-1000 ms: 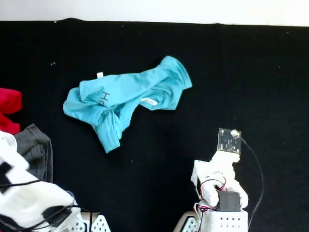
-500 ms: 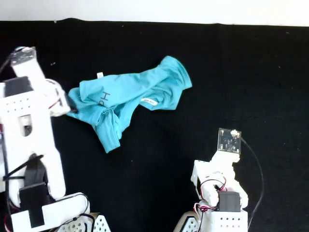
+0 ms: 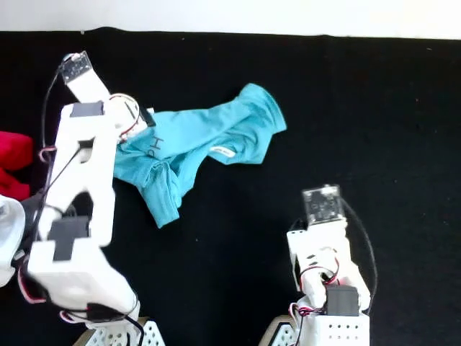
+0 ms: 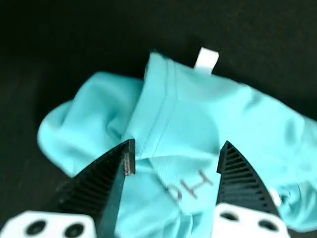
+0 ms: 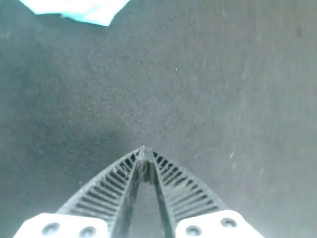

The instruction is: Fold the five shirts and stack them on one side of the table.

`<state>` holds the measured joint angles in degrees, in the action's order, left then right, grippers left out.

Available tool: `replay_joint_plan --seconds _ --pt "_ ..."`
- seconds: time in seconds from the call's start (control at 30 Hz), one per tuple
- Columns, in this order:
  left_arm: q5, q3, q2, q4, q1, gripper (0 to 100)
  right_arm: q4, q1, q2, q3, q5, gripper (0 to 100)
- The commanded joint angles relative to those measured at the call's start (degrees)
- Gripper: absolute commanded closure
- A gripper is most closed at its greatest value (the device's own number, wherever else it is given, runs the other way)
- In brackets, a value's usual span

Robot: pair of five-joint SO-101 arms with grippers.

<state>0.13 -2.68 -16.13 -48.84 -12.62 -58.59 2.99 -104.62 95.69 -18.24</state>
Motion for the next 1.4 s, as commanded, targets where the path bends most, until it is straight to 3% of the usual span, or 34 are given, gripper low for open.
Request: replay_joint_plan --seconds 0.0,0.1,0.23,0.27,0.47,0.63,0.73,0.83,0.97,1.13,1.37 --pt "0.44 11.03 -7.96 -2.29 -0.13 73 1.45 0.4 -0.4 7.43 -9.49 98.5" --pt "0.35 18.24 -13.76 -10.9 -0.75 75 1.54 0.31 -0.4 6.99 -9.76 98.5" --pt "0.35 25.63 -17.1 -24.09 -0.84 98 1.63 0.48 -0.4 3.56 -3.6 98.5" --pt "0.35 26.95 -17.27 -26.81 -0.84 100 1.54 0.48 -0.4 2.07 -2.81 98.5" --pt "0.53 35.74 -12.79 -40.26 -4.26 99 1.1 0.57 1.63 -6.9 -2.81 98.5" --pt "0.26 39.43 -1.63 -46.86 -9.63 99 1.19 2.95 15.69 -18.15 -2.73 97.8" --pt "-2.73 37.32 2.86 -52.57 -10.24 99 1.19 7.78 29.23 -28.18 -2.46 87.9" --pt "-8.44 27.21 5.32 -52.84 -10.42 99 1.19 11.3 44.09 -39.25 -2.29 78.1" --pt "-14.15 12.0 7.34 -51.78 -12.97 99 1.19 11.91 62.37 -54.2 3.96 77.5" --pt "-15.21 -0.13 8.48 -39.38 -20.0 99 1.45 14.99 82.42 -69.41 9.23 77.5" --pt "-15.21 -13.85 8.57 -28.75 -19.38 99 1.27 23.52 105.89 -92.44 11.69 77.5"
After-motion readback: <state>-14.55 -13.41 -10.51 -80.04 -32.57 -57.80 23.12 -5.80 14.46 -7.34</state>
